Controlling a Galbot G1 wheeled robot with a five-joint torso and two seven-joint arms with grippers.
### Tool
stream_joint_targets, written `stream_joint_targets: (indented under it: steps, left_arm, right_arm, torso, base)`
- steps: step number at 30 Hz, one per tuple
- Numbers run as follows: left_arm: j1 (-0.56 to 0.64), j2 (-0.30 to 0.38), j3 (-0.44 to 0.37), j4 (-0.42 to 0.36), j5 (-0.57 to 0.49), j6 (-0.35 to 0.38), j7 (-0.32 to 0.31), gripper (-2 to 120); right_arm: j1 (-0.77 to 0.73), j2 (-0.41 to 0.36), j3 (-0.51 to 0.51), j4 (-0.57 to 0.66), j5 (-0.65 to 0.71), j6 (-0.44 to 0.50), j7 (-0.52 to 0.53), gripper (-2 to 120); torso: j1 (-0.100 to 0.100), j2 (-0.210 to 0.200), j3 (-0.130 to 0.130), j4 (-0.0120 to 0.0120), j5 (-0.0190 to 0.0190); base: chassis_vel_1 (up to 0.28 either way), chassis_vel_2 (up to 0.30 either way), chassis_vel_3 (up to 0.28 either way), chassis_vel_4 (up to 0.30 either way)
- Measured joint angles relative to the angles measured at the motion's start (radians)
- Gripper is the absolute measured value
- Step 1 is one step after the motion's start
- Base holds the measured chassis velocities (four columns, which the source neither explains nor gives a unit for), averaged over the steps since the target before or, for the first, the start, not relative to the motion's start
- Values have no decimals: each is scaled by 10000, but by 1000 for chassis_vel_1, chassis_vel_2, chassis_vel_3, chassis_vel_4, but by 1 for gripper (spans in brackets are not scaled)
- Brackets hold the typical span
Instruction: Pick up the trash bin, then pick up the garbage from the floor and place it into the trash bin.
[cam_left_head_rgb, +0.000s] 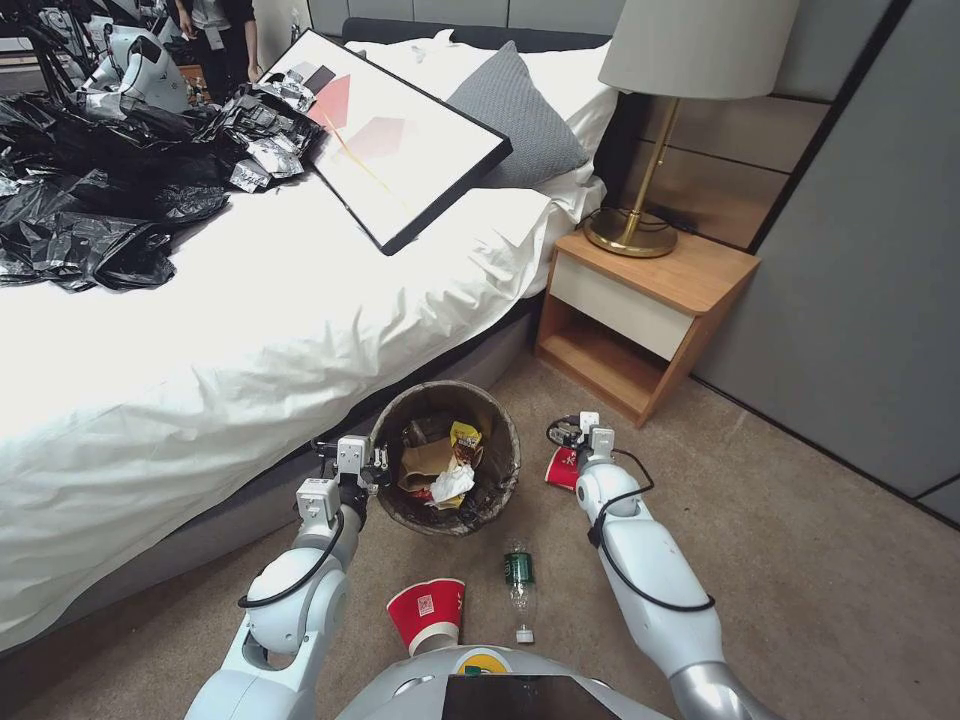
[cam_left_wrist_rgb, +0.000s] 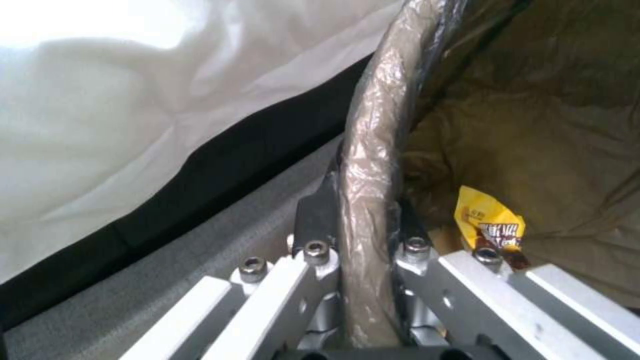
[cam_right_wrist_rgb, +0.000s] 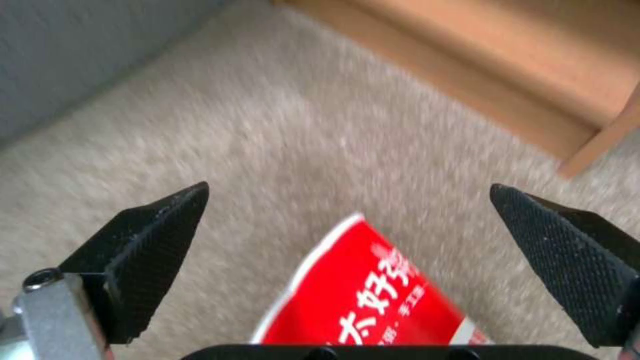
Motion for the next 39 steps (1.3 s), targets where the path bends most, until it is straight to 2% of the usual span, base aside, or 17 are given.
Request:
stream_joint_targets:
  steps: [6,16,39]
  left_arm:
    - [39,58,-36,5,-6,2,1,3]
    - [77,44,1,5,10,-4,1,3]
    - [42,25,-8,-19,11,-18,-4,3]
  right_arm:
    - [619,59,60,-1641,-245,519,-233,100]
    - [1151,176,202,-2905,-528,1204,-394,100]
    - [574,281,452,-2669,-609,740,78,100]
  torso:
    - [0,0,0,0,-1]
    - [0,0,-1,0,-1]
    - [-1,0,-2,0,-2]
  base:
    - [0,0,0,0]
    - [0,0,0,0]
    - [0,0,0,0]
